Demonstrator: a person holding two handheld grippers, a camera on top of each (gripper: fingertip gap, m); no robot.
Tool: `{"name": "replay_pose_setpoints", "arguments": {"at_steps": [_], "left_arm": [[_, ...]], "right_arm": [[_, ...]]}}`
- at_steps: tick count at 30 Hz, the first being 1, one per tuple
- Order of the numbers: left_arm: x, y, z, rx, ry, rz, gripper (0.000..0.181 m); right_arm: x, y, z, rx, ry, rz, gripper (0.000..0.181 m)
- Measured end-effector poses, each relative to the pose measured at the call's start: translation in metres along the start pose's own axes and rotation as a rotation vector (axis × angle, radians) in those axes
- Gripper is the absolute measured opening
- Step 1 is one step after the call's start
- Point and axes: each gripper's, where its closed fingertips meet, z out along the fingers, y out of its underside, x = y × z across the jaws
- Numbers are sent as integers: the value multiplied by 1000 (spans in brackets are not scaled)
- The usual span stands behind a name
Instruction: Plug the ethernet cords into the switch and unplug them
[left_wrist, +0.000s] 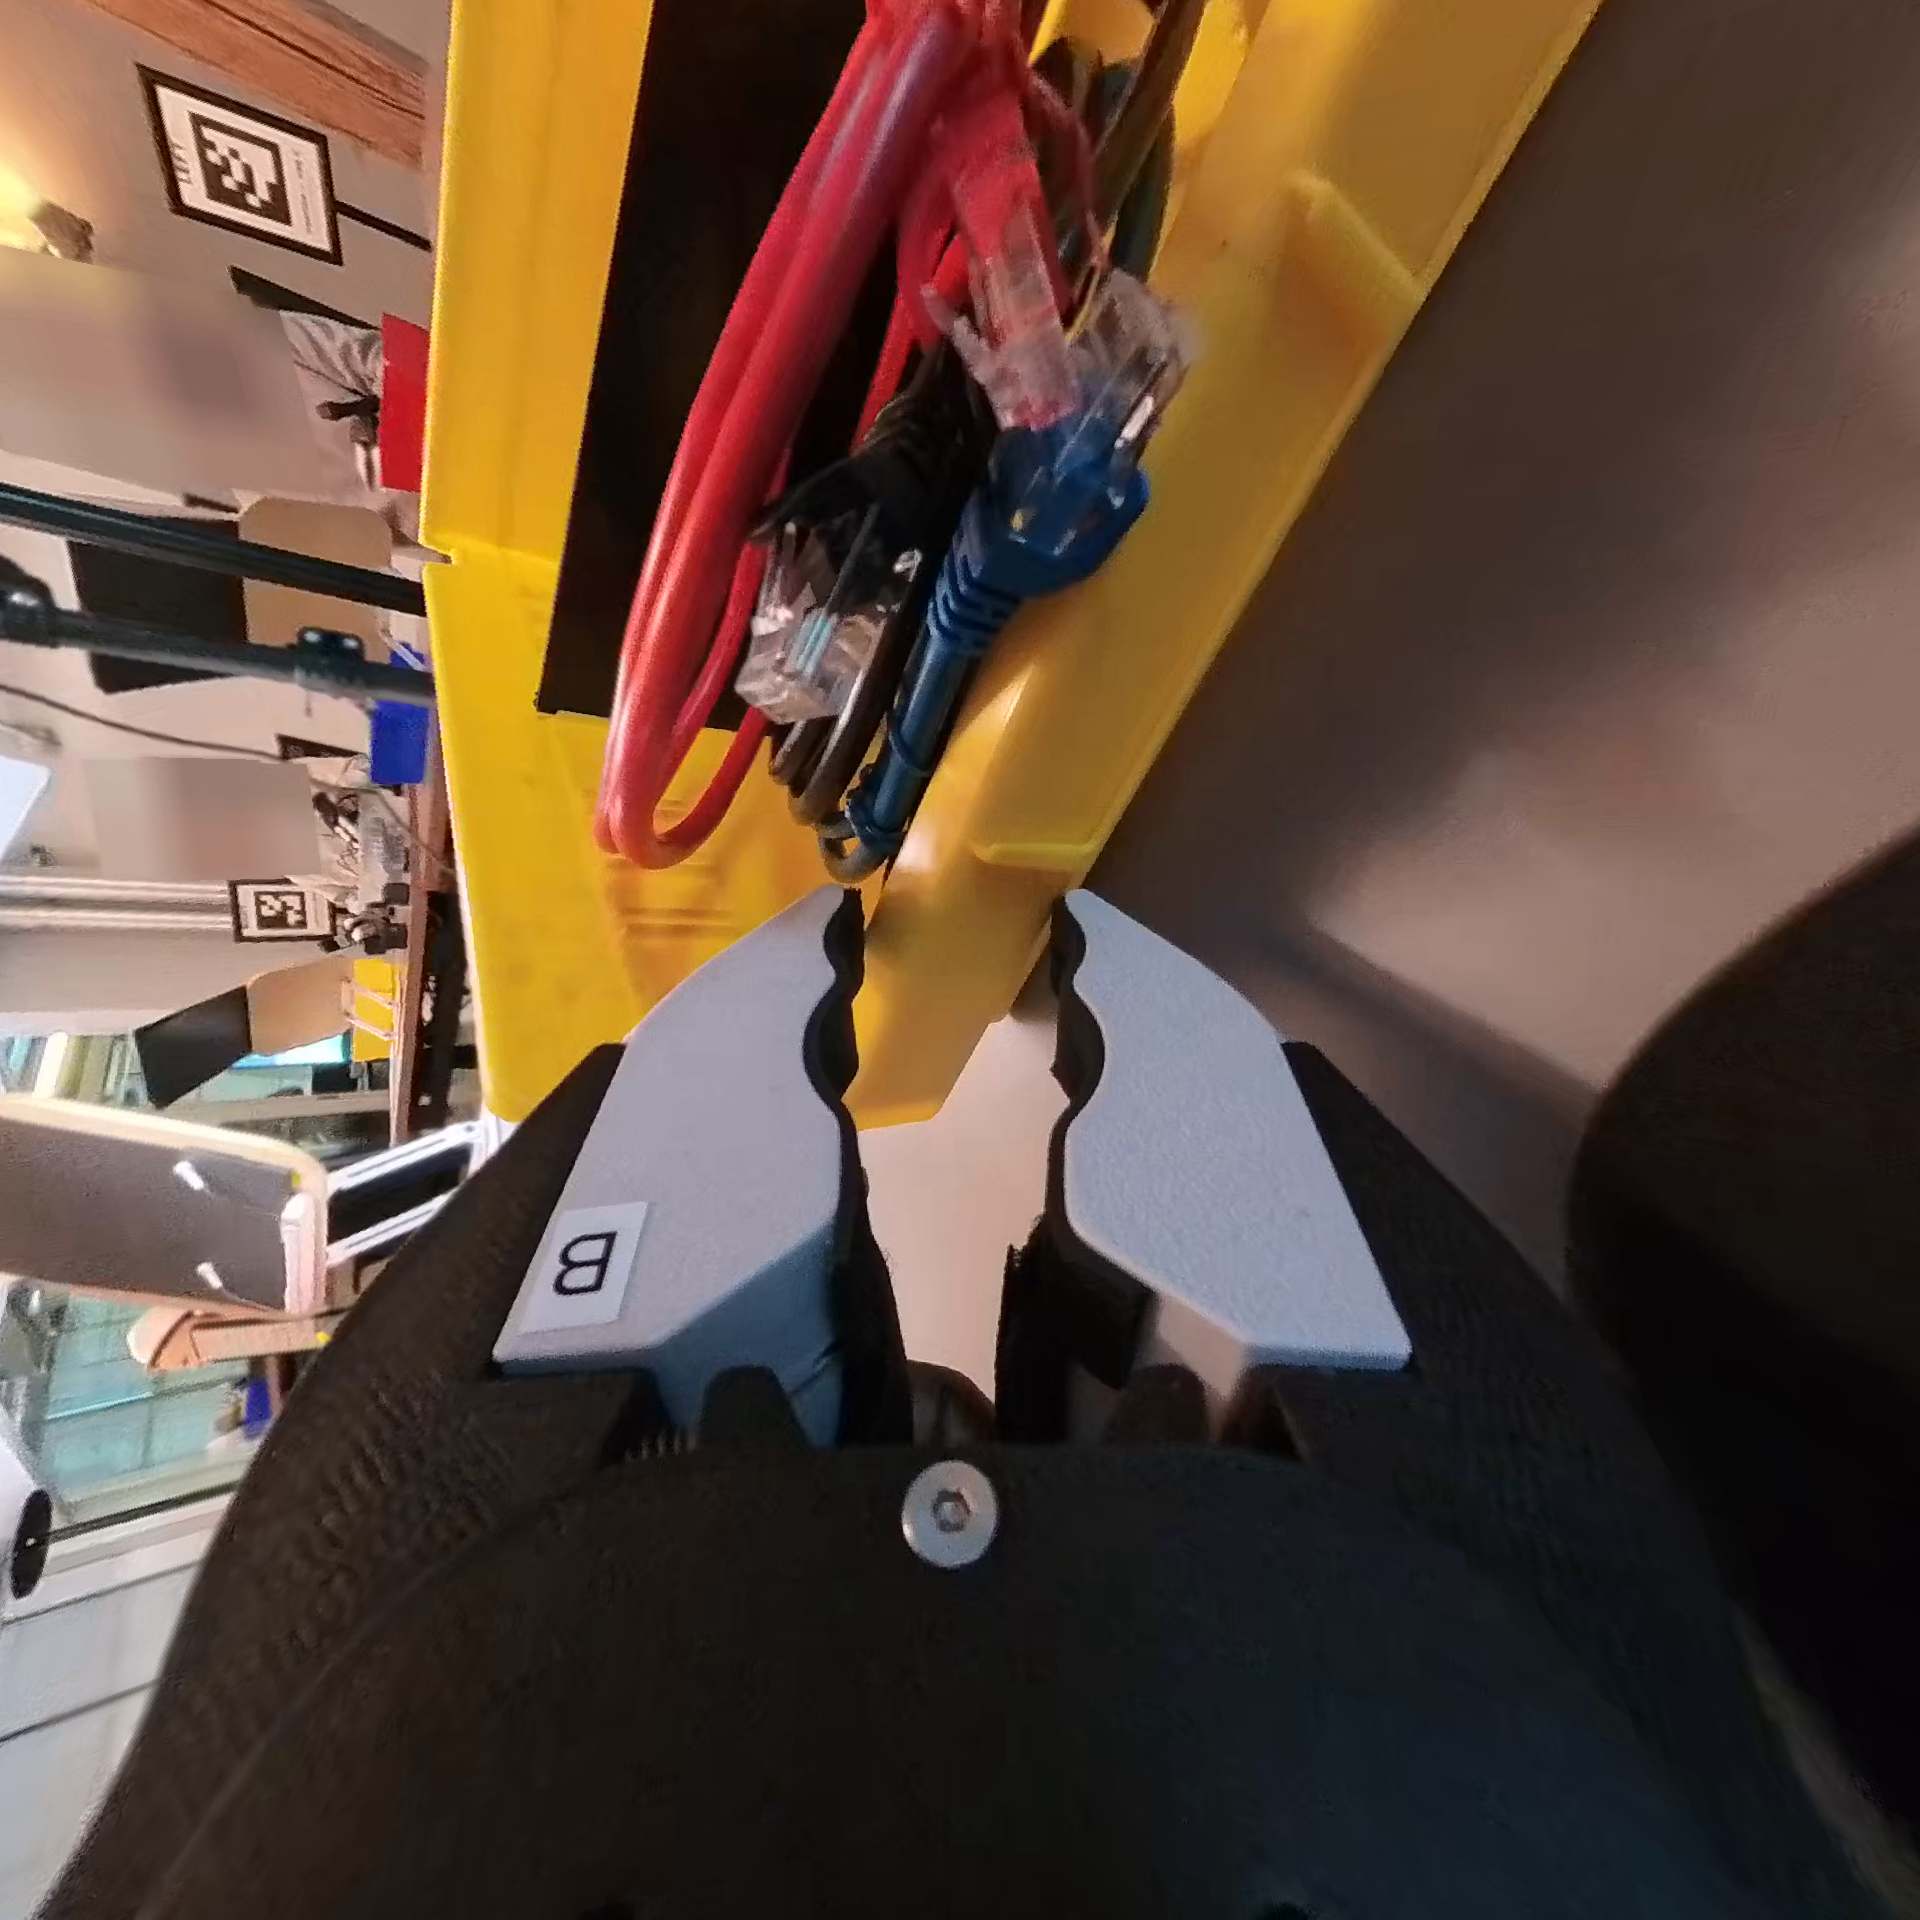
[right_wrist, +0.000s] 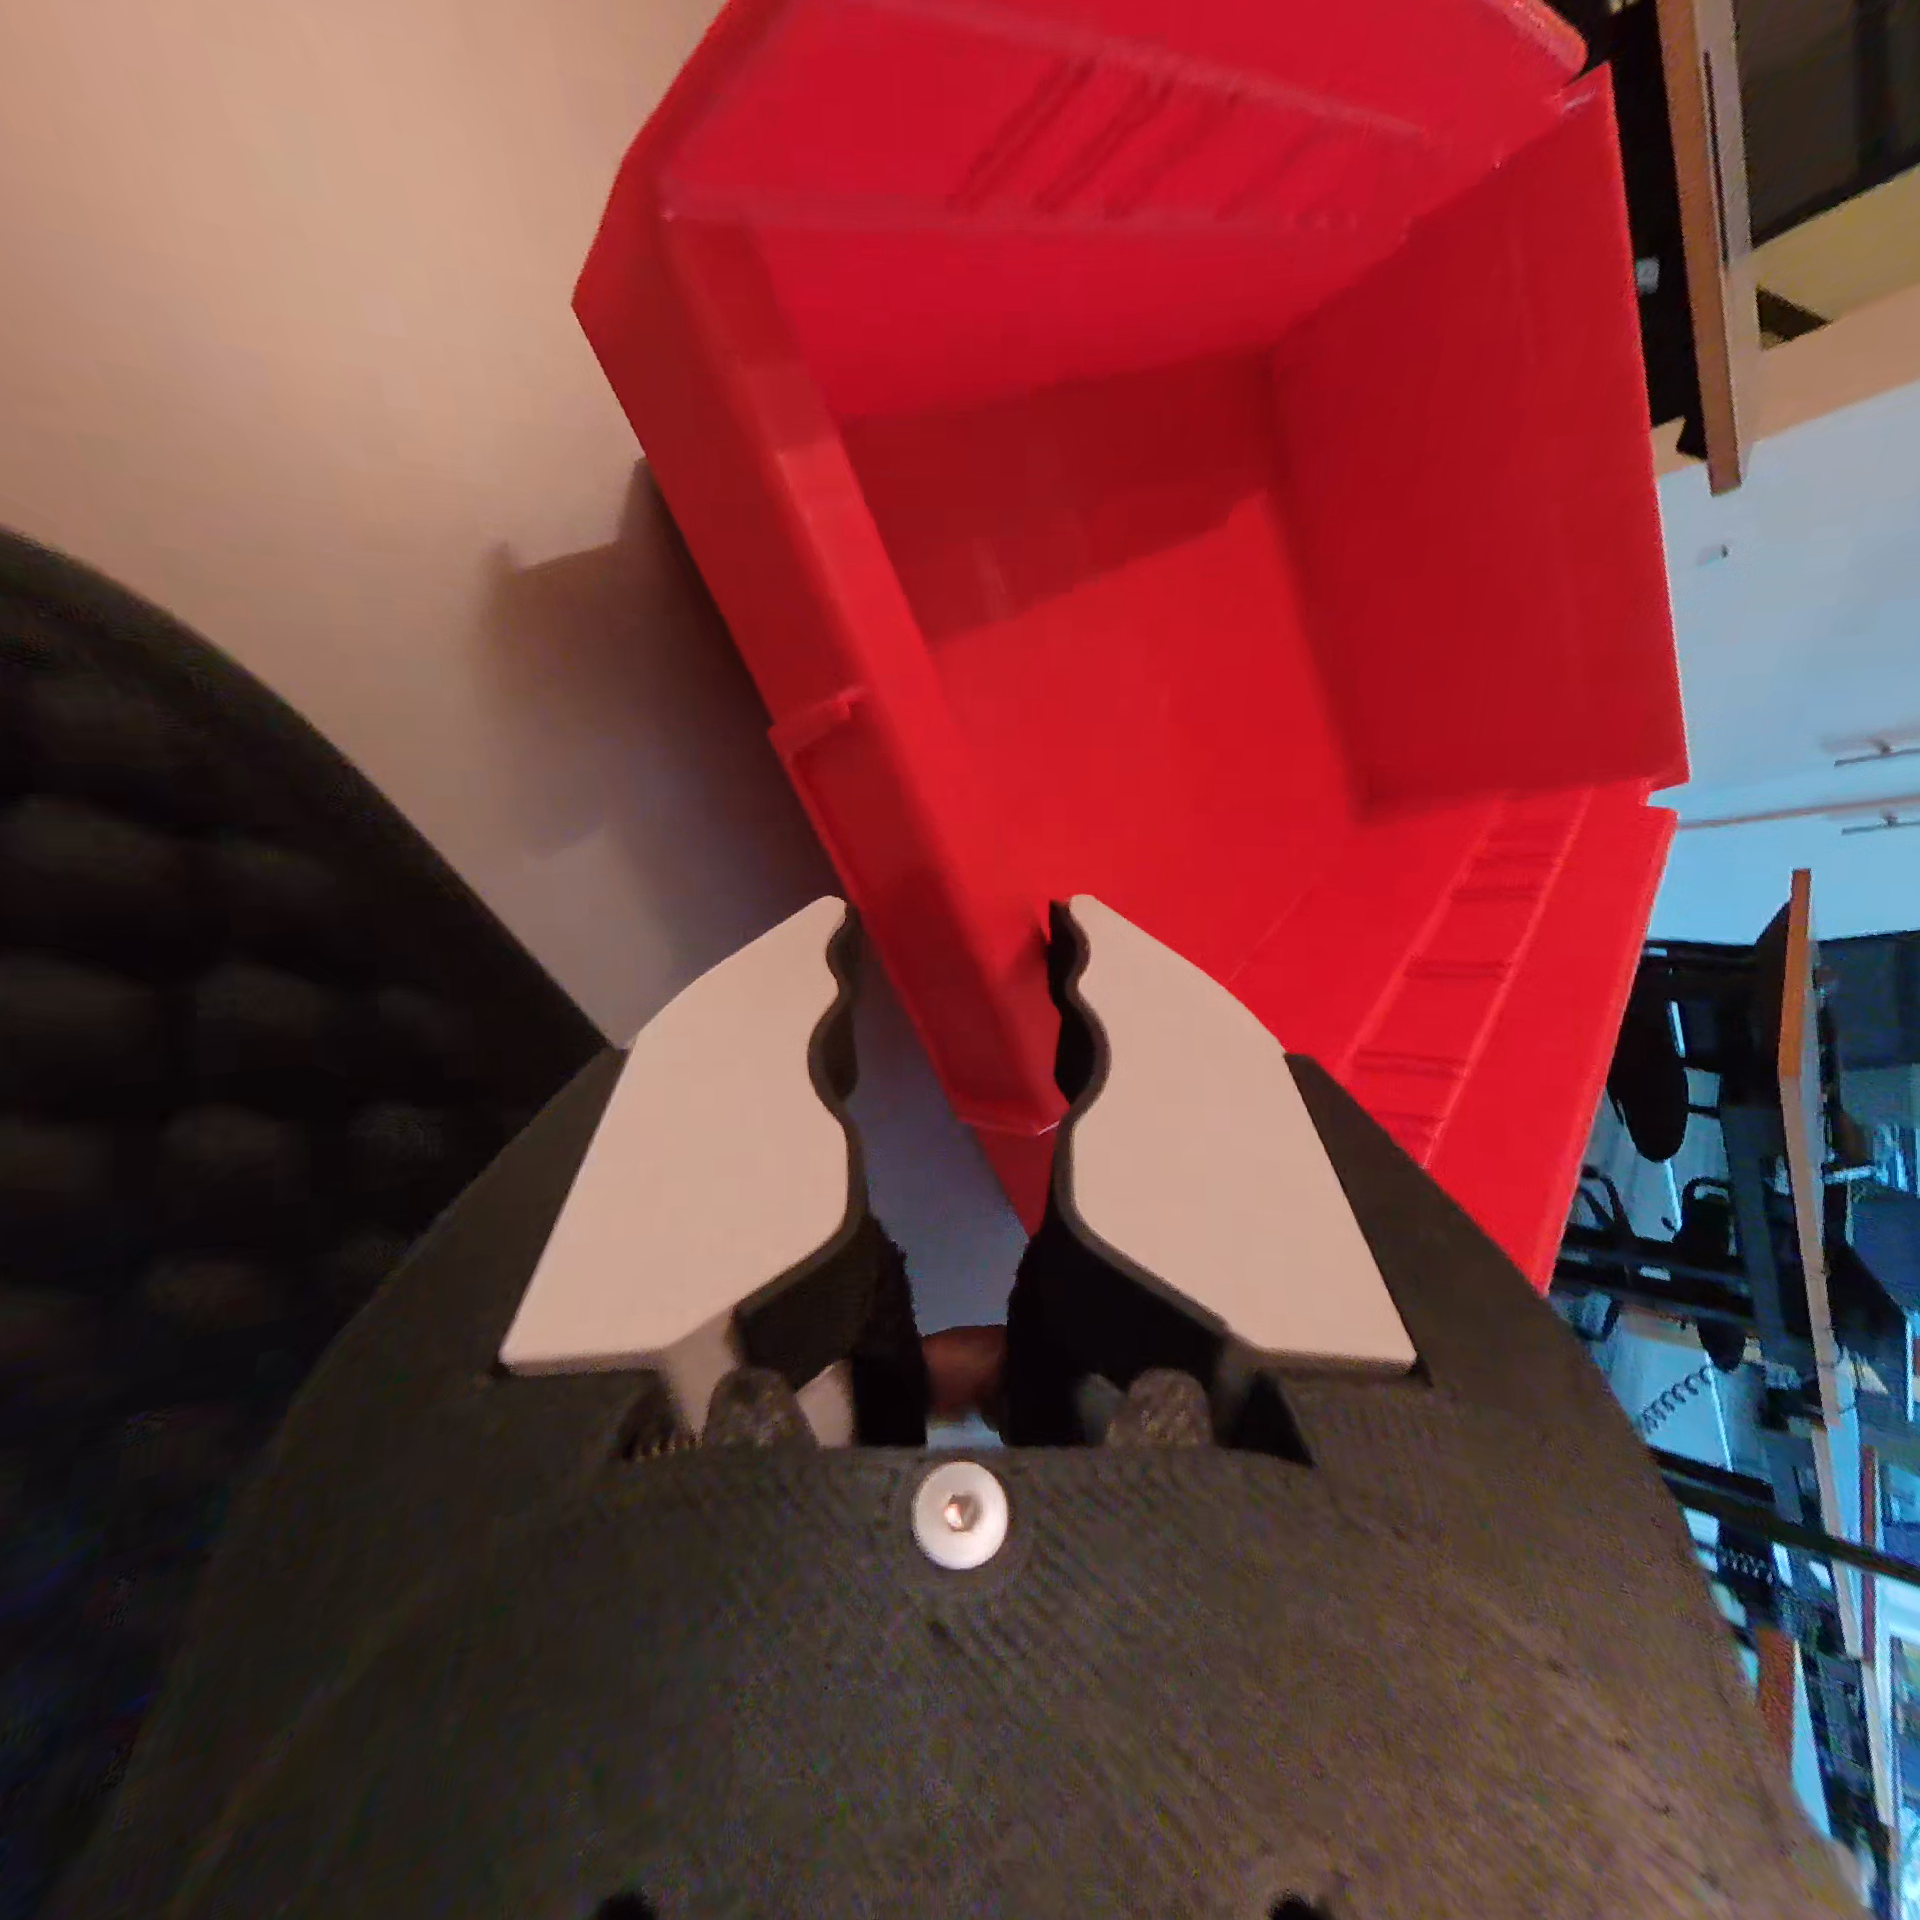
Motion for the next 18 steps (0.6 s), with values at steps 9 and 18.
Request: {"name": "replay_pose_setpoints", "arguments": {"at_steps": [9,18], "left_arm": [[-5,72,-46,-20,-56,19,34],[0,101,-78,-15,55,95,31]], "right_arm": [[10,56,-30,-58,43,37,35],[9,88,-56,-87,84,67,37]]}}
